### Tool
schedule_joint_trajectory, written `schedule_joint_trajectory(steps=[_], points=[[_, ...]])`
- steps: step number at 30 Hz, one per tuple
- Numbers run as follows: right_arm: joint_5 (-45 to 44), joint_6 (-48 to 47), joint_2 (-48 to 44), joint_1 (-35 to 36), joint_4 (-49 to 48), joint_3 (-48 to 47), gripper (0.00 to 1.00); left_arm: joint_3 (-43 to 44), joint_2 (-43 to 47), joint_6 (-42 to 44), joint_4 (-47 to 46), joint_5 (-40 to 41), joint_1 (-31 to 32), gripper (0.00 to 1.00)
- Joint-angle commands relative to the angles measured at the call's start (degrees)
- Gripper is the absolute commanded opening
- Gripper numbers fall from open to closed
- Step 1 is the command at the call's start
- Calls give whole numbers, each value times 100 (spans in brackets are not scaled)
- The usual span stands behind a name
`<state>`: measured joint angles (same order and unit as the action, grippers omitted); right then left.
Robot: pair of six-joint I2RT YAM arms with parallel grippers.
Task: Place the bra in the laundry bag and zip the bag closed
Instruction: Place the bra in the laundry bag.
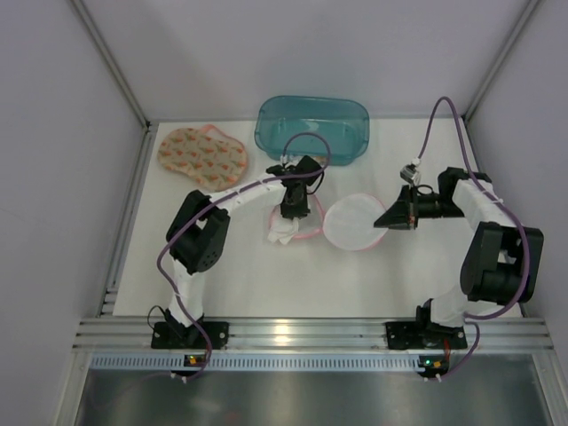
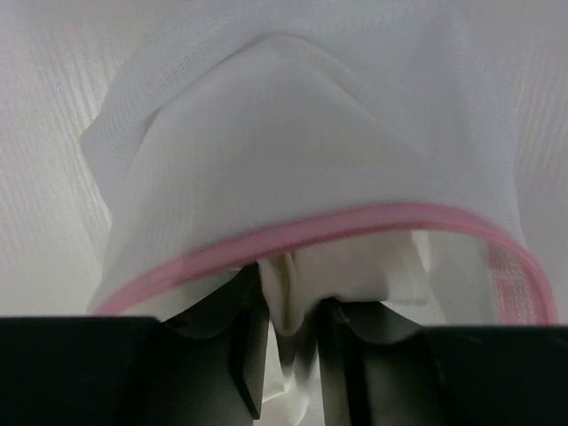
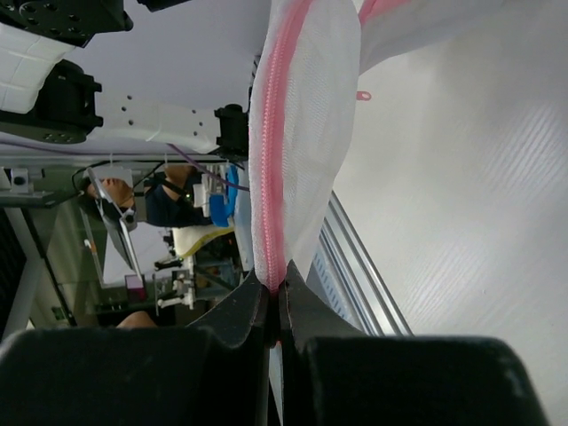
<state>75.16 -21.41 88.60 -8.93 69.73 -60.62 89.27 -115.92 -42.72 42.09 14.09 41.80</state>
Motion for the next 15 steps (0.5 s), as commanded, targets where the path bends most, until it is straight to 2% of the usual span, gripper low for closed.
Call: schedule_joint_trajectory(steps=[1,4,8,9,12,15], points=[[438,-56,34,-21,225,-46,0,248,866,693,116,-141,-76,33],[439,-144,113,-21,312,-116,0,47,1533,1186,107,-406,-84,39],[447,-188,158,-21,313,-134,0,-673,2415,1932,-51,-1072,-216,41],[447,-188,158,-13,313,-126,0,-770,2668,2030,-51,-1118,-312,49],[439,-180,158,-21,278,-108,0,-1025,2960,2513,-113,-1329,-584,61],[377,-153,184,-21,225,-82,0,-1105,2961,2682,-183,-2284,-900,56]])
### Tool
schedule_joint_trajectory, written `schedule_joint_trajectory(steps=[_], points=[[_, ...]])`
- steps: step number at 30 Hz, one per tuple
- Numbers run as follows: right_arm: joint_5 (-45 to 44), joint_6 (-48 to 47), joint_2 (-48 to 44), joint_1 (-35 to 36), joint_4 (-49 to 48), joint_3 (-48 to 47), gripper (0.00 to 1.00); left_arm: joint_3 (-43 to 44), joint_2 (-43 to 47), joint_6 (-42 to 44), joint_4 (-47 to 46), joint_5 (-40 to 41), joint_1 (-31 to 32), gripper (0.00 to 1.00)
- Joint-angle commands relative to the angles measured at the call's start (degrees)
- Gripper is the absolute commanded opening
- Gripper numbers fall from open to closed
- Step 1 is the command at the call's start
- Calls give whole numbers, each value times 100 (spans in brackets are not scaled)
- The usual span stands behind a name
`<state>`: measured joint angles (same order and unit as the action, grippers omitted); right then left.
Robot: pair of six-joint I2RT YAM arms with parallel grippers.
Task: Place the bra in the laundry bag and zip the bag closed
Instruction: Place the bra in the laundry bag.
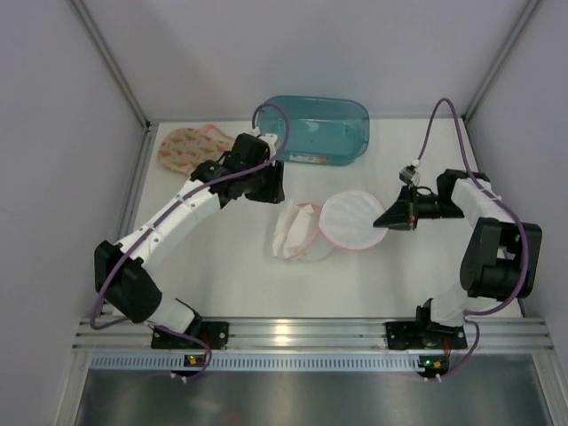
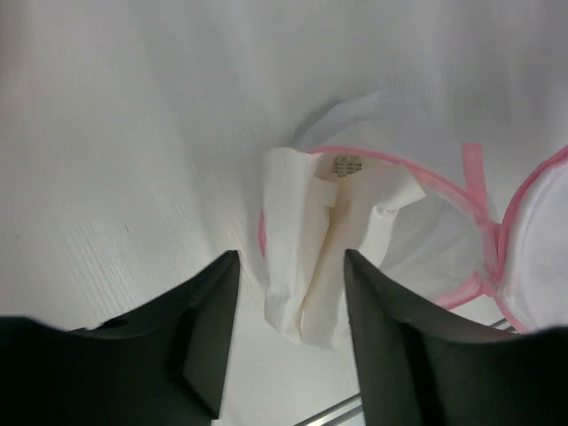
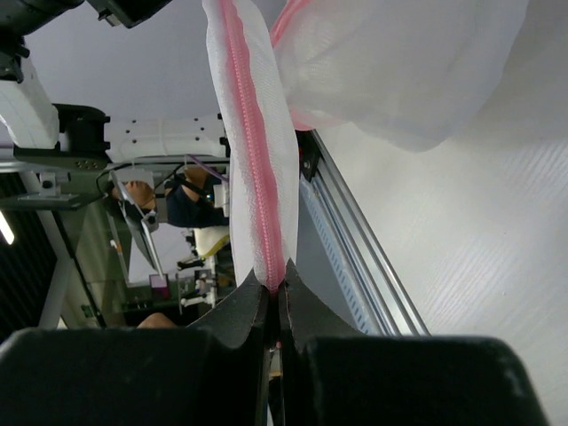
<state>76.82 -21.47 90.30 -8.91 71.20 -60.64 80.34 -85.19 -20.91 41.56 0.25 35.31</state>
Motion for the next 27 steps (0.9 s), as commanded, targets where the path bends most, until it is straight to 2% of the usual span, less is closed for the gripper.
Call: schedule_joint_trajectory(steps=[1,3,4,6,7,10,11,14,17,20,21,22,23,25,27], points=[[202,-103,14,-23,26,-62,0,-211,-121,482,-157,-1174,-261,47],[141,-85,31,-15,34,-70,0,-264,-112,325,-314,-1431,-227,39],[123,-85,31,-23,43,-79,0,-499,-69,211,-367,-1275,-226,40],[36,-94,14,-23,34,-62,0,-816,-7,-36,-560,-1072,-244,48],[0,-68,14,-23,17,-70,0,-1053,-24,-97,-587,-1306,-261,55],[-88,-50,14,-23,-18,-53,0,-1379,-165,-344,-850,-1782,-323,62],[-97,-41,31,-23,-18,-62,0,-1580,-147,-440,-938,-1783,-323,68],[-158,-41,23,-23,-10,-62,0,-1915,1,-537,-1491,-1889,-393,75],[-158,-41,40,-23,-18,-53,0,-2144,73,-660,-1974,-2221,-428,75],[-149,-58,93,-23,17,-70,0,-2127,2,-870,-2134,-2730,-437,63],[-132,-93,93,-23,26,-79,0,-2119,2,-932,-2187,-2854,-437,45],[-114,-111,102,-23,43,-79,0,-2118,11,-1089,-2222,-2916,-437,36],[-97,-111,136,-23,43,-79,0,-2110,20,-1178,-2344,-3021,-446,18],[-44,-146,154,-15,61,-71,0,-1962,-6,-1432,-2346,-3145,-437,0],[-18,-155,154,-6,78,-62,0,-1829,-138,-1582,-2346,-3172,-385,0]])
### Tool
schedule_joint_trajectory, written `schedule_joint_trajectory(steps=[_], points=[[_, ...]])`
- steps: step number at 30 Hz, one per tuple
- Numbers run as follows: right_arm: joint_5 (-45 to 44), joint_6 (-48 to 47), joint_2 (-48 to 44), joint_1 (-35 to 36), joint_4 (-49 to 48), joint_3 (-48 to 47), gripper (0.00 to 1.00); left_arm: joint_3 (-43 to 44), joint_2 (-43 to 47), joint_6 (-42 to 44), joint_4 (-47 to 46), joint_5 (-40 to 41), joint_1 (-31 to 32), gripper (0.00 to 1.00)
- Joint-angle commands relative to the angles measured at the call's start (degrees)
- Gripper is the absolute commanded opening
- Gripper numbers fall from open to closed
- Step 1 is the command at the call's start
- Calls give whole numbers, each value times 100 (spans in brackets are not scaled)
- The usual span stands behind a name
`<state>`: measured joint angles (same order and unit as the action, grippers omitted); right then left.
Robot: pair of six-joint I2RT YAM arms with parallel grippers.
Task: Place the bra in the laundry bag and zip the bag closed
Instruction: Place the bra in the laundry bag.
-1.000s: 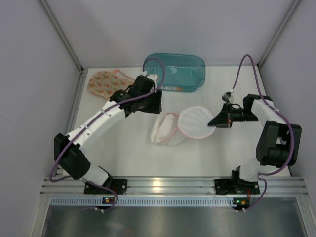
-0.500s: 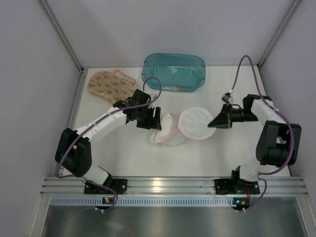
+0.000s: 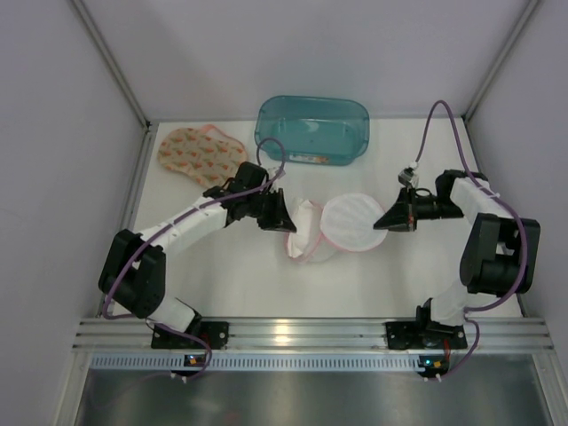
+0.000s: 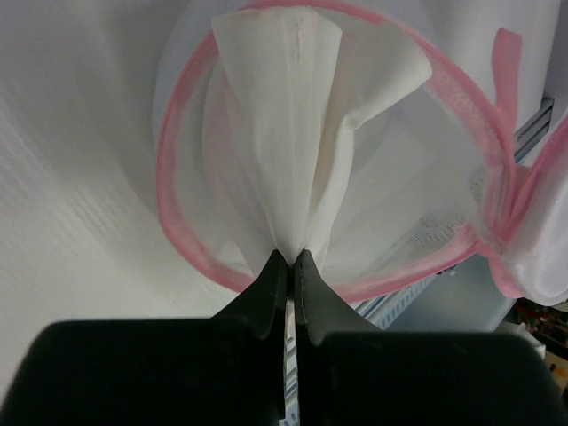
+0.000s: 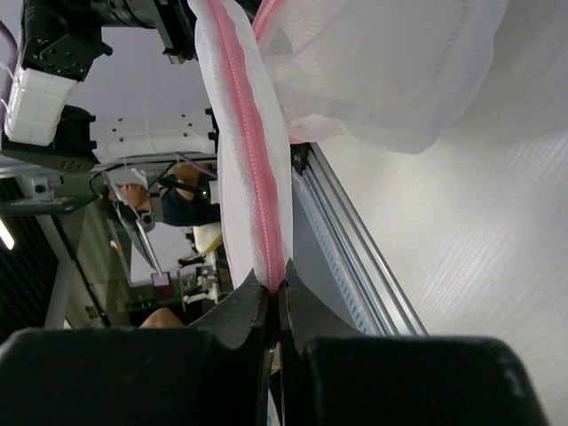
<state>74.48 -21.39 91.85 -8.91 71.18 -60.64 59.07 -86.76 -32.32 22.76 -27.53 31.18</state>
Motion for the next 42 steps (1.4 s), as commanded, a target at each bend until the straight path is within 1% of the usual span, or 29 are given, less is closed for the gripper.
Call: schedule_joint_trajectory(steps=[1,3,7,8,9,10,11,12,14,15,17,18,19,21,22,24,25,27,28,30,31,33,34,36,39,42], points=[[225,-164,8,12,72,-62,0,394,-33,-573,-466,-333,63,0],[243,-164,8,38,54,-44,0,544,-262,-697,-466,-192,230,0],[295,-164,-18,108,54,-44,0,1000,-753,-995,-283,501,713,0],[330,-164,-18,108,54,-44,0,1228,-1007,-1153,-194,981,966,0],[400,-181,-27,108,80,-35,0,1413,-1166,-1224,-106,1152,1100,0],[427,-173,-18,108,98,-53,0,1588,-1350,-1390,173,1379,1223,0],[445,-190,-53,117,124,-62,0,1782,-1761,-1487,332,1765,1441,0],[488,-277,-54,109,168,-97,0,2219,-1974,-1575,482,1934,1522,0],[532,-331,-132,108,291,-106,0,2581,-2553,-1821,876,2146,1671,0],[672,-392,-167,108,326,-114,0,2905,-2748,-1857,1088,2512,1716,0],[778,-419,-255,56,449,-141,0,3014,-3099,-1927,1221,2682,1812,0],[840,-567,-264,30,571,-202,0,3014,-3162,-1936,1283,2996,1813,0],[866,-690,-264,-49,703,-263,0,2953,-3198,-1893,1301,3042,1795,0],[832,-1145,-221,-155,1213,-482,0,2743,-3032,-1866,1283,2965,1638,0],[797,-1279,-160,-199,1458,-553,0,2568,-2752,-1692,1301,2946,1463,0],[822,-1403,-89,-199,1460,-607,0,2382,-2382,-1533,1274,2824,1321,0],[849,-1429,-36,-182,1452,-615,0,2242,-1963,-1349,1283,2780,1164,0],[936,-1491,113,-103,1460,-677,0,2083,-1495,-1208,1274,2779,1040,0],[998,-1509,157,54,1460,-712,0,1952,-1058,-1033,1292,2623,918,0],[1200,-1535,280,266,1452,-887,0,1828,-642,-874,1336,2673,838,0],[1209,-1535,333,536,1452,-984,0,1801,-301,-751,1519,2987,794,0],[1218,-1509,552,819,1443,-1335,0,1801,-70,-593,1730,3104,793,0],[1227,-1491,640,1116,1452,-1441,0,1792,105,-566,1871,3191,793,0],[1210,-1535,904,1216,1452,-1626,0,1635,212,-521,1898,3201,793,0],[1070,-1658,1054,1093,1452,-1582,0,1669,72,-626,1872,3236,934,0],[648,-1650,1080,856,1391,-1425,0,1958,-463,-740,1846,3333,1232,0]])
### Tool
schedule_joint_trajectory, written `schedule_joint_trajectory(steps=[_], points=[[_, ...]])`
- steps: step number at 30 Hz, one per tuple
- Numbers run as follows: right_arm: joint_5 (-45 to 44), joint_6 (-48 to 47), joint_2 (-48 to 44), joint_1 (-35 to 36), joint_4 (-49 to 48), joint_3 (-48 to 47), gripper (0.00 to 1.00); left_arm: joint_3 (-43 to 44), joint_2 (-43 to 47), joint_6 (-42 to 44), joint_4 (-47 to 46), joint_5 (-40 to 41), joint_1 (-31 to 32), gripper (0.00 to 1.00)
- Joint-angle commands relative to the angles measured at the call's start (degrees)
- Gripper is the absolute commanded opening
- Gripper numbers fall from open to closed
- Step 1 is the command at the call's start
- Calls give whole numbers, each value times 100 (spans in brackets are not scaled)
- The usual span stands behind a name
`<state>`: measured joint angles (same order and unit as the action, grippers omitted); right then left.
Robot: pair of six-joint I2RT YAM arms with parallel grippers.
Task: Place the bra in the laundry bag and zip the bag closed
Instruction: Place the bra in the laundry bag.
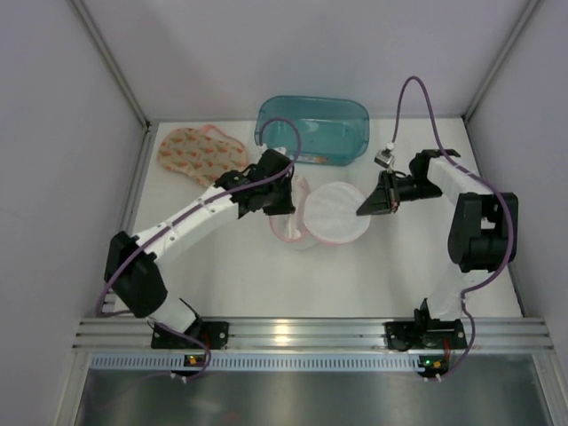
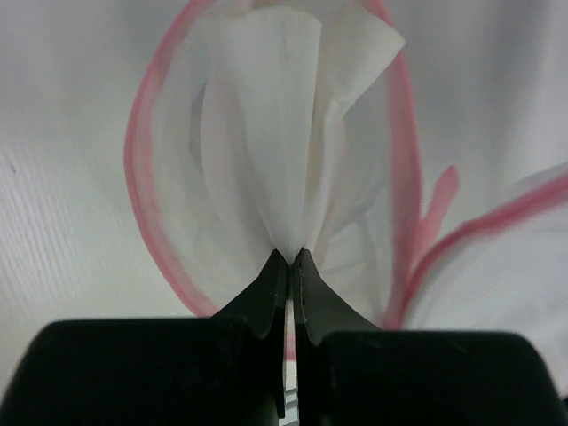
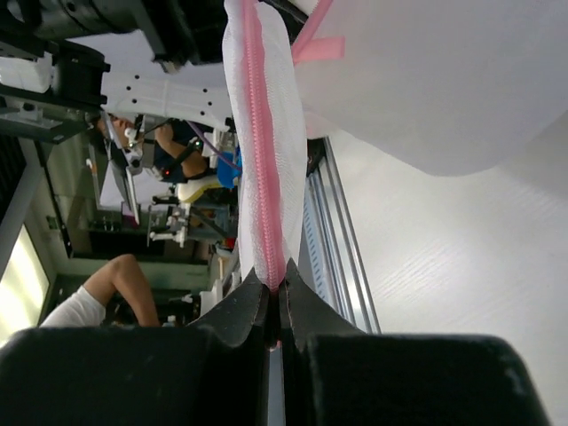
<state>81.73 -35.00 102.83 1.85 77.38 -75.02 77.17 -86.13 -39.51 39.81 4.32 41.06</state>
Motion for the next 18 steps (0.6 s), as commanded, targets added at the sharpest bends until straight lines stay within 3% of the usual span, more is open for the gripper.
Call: schedule_joint_trajectory(steps=[1,2,4,8,13,18], points=[[-148,-105,-52,-498,639,127,0,245,-919,-48,123,157,401,0],[-497,671,-183,-605,-102,389,0,394,-1158,-83,123,175,473,0],[-973,1230,-411,-799,-1009,846,0,868,-1920,-180,141,-44,631,0],[-2140,2424,-1000,-923,-2127,1663,0,1564,-2934,-303,141,-2,912,0],[-2434,2446,-1397,-1326,-2017,1623,0,1828,-3428,-365,141,306,939,0],[-1934,2051,-1213,-1906,-1456,1464,0,1960,-2912,396,106,-53,746,21]])
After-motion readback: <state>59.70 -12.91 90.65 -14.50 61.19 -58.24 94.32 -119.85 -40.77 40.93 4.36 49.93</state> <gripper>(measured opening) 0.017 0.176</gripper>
